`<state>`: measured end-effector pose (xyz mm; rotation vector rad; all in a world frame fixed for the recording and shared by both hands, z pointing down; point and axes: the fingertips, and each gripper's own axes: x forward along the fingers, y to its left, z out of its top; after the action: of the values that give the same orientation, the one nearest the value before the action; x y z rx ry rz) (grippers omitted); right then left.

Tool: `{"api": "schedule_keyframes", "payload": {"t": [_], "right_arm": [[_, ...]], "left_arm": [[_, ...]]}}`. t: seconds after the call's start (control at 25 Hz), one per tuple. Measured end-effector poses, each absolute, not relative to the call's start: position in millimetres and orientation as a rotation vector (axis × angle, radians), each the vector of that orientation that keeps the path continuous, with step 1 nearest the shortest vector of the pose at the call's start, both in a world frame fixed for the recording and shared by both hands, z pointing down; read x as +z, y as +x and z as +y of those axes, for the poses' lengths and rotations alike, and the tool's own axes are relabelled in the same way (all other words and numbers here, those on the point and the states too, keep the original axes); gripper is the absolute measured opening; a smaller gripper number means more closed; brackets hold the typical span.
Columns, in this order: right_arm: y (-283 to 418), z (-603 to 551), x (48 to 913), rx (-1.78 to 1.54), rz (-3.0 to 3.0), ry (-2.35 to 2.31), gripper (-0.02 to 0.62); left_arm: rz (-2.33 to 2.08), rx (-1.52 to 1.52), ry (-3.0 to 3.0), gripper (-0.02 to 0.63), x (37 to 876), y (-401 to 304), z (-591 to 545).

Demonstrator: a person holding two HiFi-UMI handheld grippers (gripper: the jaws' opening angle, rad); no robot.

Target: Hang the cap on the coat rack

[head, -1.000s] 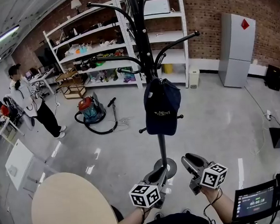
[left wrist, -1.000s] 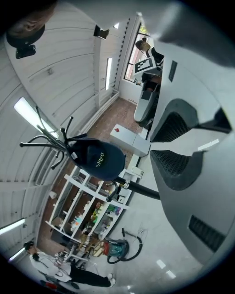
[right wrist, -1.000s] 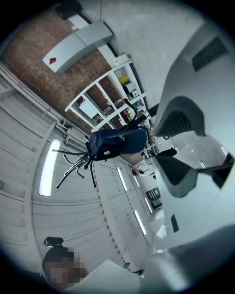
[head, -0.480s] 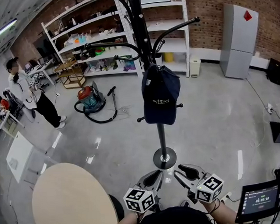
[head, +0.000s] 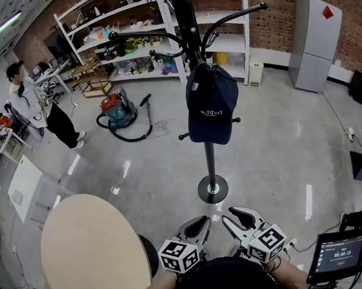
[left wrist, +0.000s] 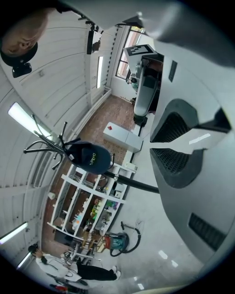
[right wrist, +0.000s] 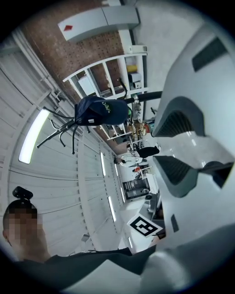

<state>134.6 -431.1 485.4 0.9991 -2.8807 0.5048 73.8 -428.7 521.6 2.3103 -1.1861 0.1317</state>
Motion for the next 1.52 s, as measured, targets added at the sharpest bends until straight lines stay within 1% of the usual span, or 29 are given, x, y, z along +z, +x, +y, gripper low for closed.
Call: {"api": "schedule_keyframes", "payload": {"t": [0.68, 1.52], "right_arm": [[145.5, -429.6, 477.5, 0.465, -2.879, 1.058, 0.127], [145.5, -430.0, 483.9, 0.518, -2.861, 1.065, 0.123]], "left_arm": [[-1.23, 0.175, 2.377, 0.041, 513.7, 78.4, -424.2], [-1.223, 0.18, 2.362, 0.041, 516.8, 76.6, -426.7]]}}
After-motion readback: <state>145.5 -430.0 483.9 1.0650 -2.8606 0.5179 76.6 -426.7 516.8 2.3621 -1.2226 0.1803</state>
